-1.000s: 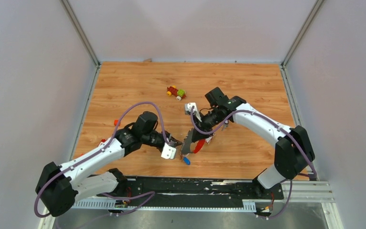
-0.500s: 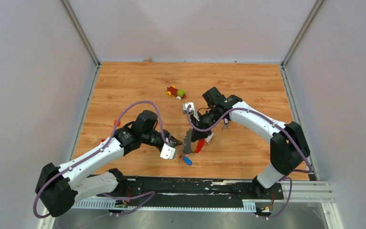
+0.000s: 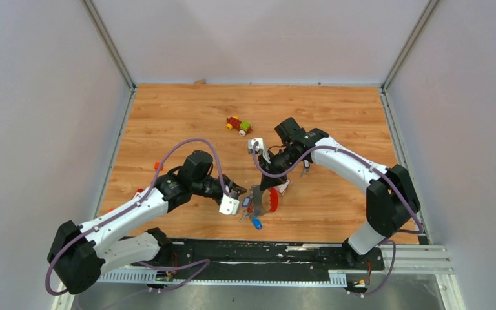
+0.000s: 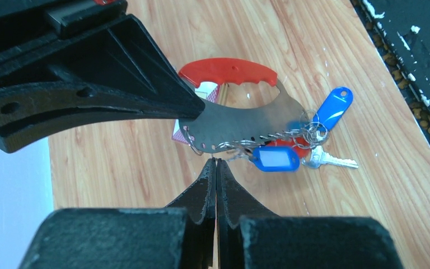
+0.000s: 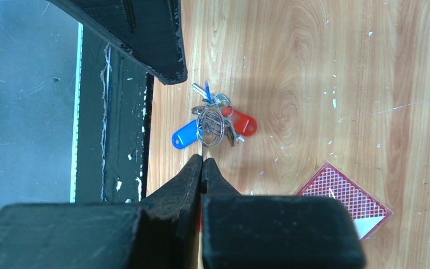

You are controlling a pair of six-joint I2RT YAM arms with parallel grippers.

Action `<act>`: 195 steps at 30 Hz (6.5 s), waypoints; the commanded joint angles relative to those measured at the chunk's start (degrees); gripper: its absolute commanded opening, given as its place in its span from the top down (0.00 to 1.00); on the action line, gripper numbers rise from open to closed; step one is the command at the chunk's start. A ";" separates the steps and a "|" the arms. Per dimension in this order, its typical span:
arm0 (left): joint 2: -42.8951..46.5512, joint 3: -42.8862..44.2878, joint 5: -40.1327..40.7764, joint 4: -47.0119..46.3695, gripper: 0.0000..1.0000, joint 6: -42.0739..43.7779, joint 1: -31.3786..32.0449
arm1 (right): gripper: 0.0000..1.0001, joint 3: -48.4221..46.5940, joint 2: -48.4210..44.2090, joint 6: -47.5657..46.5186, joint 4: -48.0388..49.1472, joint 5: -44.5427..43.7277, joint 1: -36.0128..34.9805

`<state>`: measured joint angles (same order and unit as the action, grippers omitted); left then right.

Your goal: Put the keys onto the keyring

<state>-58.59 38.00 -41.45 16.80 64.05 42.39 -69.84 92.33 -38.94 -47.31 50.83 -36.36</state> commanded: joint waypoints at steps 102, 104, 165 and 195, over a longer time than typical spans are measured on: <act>-2.07 9.02 1.11 -13.82 1.00 -28.16 -0.55 | 0.58 -11.02 -11.91 -0.19 0.70 -1.94 1.02; -1.93 8.01 1.28 -16.41 1.00 -31.00 -0.56 | 0.60 -9.51 -13.91 -0.95 1.34 -1.38 1.02; -3.46 0.29 -3.64 -36.99 1.00 -46.30 -1.58 | 0.83 0.06 -15.58 -1.33 7.78 -0.11 -0.30; -3.48 0.22 -4.52 -28.69 0.72 -30.05 -2.09 | 1.00 -0.19 -20.11 -5.58 6.37 -24.30 -10.04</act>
<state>-62.65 36.77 -45.45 -11.14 31.14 40.16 -69.95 75.05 -43.64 -43.22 28.10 -46.00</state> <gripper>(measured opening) 0.292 0.009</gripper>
